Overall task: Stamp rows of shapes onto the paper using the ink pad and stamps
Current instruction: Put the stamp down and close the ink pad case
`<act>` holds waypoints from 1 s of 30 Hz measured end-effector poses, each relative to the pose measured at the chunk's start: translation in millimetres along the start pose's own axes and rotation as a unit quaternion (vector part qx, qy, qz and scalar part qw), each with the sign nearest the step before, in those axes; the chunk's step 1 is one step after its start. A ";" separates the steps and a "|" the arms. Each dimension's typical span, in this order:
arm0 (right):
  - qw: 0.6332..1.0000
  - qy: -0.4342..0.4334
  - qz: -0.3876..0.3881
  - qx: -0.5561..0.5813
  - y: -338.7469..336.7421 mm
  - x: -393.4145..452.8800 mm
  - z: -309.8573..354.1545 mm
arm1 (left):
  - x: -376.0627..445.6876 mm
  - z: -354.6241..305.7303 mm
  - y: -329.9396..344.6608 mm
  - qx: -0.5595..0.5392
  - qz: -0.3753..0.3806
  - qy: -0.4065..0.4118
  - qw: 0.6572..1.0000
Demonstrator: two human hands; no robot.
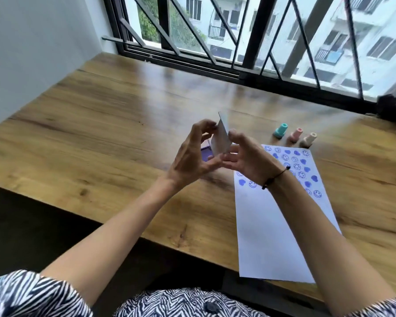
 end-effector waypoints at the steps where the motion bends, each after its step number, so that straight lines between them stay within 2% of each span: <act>1: 0.999 -0.009 0.002 -0.037 2.4 -1.5 2.6 | -3.2 2.1 -0.1 -0.004 0.003 -0.003 1.000; 3: 0.988 -0.041 -0.027 -0.149 8.4 -3.3 8.1 | -9.1 7.9 0.5 0.014 0.019 -0.015 1.000; 4: 0.969 -0.068 -0.065 -0.230 10.4 -2.7 9.6 | -12.2 12.1 0.7 0.036 0.032 -0.024 0.999; 6: 0.893 -0.127 -0.158 -0.402 13.5 -0.8 8.2 | -20.4 22.8 0.1 0.075 0.059 -0.050 0.994; 8: 0.814 -0.140 -0.207 -0.524 18.1 0.4 0.7 | -29.2 31.3 -1.8 0.091 0.088 -0.086 0.988; 14: 0.728 -0.044 -0.228 -0.645 28.9 10.3 -30.4 | -36.5 36.7 -1.8 0.120 0.122 -0.114 0.979; 17: 0.714 -0.025 -0.231 -0.661 31.7 15.6 -34.0 | -38.4 38.0 -1.6 0.134 0.121 -0.102 0.978; 30: 0.729 -0.008 -0.226 -0.646 34.7 22.6 -32.1 | -39.0 37.5 0.5 0.168 0.141 -0.095 0.971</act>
Point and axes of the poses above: each hand's wrist, its own x-axis towards the middle knuckle, its own y-axis out of the palm, z = x × y, the point moved 2 cm from there along x, towards the middle knuckle, and after that the axes turned 12 degrees about x, right-handed, at the moved point
